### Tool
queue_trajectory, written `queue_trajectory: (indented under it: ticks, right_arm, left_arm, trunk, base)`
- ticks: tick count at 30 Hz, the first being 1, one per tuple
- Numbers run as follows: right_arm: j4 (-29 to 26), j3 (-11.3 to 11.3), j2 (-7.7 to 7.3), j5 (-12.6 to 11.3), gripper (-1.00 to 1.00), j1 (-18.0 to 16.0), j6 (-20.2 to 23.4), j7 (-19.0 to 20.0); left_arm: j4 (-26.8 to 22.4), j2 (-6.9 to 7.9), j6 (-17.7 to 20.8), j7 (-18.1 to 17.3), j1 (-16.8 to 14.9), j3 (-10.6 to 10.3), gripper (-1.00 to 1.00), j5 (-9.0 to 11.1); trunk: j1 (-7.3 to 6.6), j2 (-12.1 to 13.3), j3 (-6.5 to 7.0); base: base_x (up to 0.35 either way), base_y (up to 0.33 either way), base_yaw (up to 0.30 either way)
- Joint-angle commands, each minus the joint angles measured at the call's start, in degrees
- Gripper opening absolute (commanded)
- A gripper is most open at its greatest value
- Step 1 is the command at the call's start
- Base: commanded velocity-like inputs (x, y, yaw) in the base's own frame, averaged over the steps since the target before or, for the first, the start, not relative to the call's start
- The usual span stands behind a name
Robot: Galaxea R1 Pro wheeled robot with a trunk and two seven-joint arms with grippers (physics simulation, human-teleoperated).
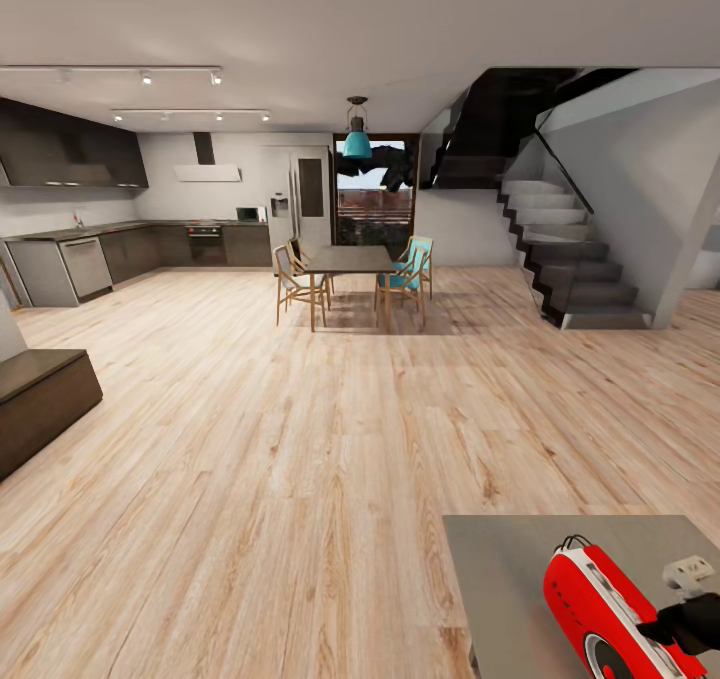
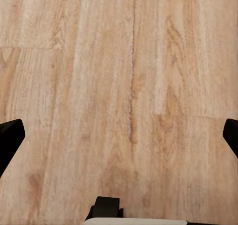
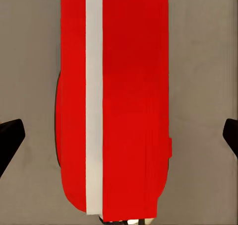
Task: Turn on the radio receiver that's on the table in the living room.
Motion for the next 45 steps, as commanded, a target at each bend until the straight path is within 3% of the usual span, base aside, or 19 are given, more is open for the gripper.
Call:
queue_trajectory:
  ticks: [1, 45]
  right_arm:
    - [0.1, 0.0, 0.0, -0.03, 1.0, 0.0, -0.32, -0.14]
    - [3.43, -0.45, 0.19, -0.16, 1.0, 0.0, -4.35, -0.69]
  left_arm:
    - [0.0, 0.01, 0.0, 0.0, 0.0, 0.0, 1.0, 0.0]
    - [-0.59, -0.58, 0.33, -0.18, 0.0, 0.0, 1.0, 0.17]
  trunk:
    - [0.0, 0.0, 0.0]
    - [0.0, 0.0, 0.0]
  base:
    - [0.0, 0.0, 0.0]
    - [0.0, 0.0, 0.0]
